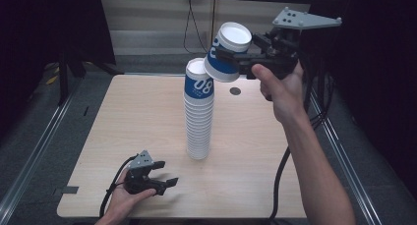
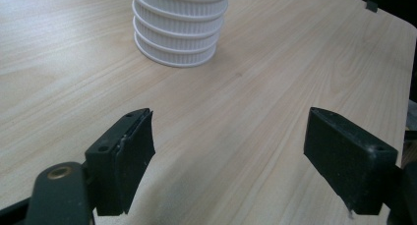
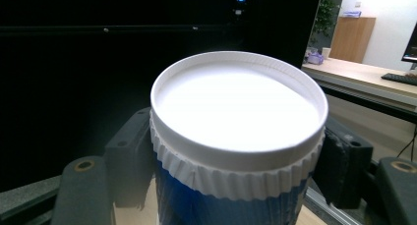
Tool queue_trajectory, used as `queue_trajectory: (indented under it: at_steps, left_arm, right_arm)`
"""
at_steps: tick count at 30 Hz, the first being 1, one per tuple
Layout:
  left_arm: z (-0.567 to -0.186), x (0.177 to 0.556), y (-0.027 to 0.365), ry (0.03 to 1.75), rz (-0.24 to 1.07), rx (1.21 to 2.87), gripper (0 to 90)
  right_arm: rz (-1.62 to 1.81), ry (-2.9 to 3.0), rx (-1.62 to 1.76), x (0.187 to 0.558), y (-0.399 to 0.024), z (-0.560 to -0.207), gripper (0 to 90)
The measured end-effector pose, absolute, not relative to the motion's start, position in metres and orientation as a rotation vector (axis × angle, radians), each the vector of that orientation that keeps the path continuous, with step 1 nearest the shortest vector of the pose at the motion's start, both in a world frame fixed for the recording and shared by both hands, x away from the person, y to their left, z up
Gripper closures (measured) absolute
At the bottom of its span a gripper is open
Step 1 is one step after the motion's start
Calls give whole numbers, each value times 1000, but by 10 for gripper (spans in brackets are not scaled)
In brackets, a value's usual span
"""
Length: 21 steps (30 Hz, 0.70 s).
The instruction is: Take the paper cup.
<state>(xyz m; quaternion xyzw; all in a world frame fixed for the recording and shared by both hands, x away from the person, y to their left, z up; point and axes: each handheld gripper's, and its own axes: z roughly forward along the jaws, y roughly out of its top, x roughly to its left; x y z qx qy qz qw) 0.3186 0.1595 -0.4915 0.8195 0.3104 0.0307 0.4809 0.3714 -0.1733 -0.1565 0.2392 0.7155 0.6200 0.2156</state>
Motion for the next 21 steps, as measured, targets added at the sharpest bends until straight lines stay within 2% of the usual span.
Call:
queue_trajectory:
  at_steps: [9,21]
  left_arm:
    - [-490,321,158,775,65,1990,160]
    - [-486,318,157,736,32,1968,160]
  right_arm:
    - [1678,1970,700,347,-213,-172,280]
    - [1653,2011,749,344,-218,-212,281]
